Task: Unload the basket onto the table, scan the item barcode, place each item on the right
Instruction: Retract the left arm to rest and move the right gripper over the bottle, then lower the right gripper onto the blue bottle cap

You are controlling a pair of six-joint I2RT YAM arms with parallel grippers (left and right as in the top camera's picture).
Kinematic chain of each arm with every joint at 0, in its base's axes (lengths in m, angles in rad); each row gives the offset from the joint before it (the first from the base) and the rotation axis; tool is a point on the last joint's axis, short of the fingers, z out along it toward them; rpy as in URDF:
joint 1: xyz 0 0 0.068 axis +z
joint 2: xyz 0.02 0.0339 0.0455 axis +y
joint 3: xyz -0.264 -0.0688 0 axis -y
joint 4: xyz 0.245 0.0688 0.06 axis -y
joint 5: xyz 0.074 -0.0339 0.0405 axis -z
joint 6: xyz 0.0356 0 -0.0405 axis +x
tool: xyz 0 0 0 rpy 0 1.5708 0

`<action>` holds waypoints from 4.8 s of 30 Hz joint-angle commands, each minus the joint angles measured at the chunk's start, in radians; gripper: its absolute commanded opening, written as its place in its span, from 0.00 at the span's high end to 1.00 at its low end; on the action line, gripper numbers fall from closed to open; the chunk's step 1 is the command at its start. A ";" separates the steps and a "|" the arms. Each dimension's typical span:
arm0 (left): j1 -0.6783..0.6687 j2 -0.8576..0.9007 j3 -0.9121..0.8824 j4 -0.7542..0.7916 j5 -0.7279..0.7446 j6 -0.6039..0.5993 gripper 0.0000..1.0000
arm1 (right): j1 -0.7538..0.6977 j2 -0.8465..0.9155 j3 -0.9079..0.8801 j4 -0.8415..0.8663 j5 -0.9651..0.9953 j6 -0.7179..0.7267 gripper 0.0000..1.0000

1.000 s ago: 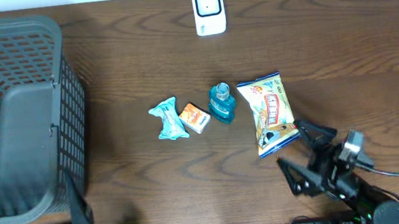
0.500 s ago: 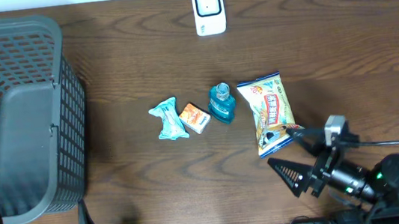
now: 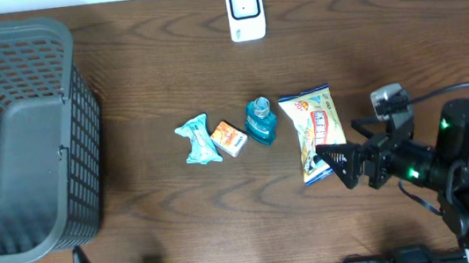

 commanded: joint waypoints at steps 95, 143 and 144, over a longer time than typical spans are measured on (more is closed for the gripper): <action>0.002 0.037 -0.764 -0.291 0.125 -0.346 0.02 | 0.510 1.144 0.678 -0.352 0.510 0.626 0.55; 0.002 0.037 -0.764 -0.430 0.125 -0.346 0.02 | 0.438 0.947 0.681 -0.450 0.126 0.562 0.03; 0.002 0.037 -0.764 -0.430 0.125 -0.346 0.02 | 0.438 0.914 0.681 -0.441 0.143 0.514 0.02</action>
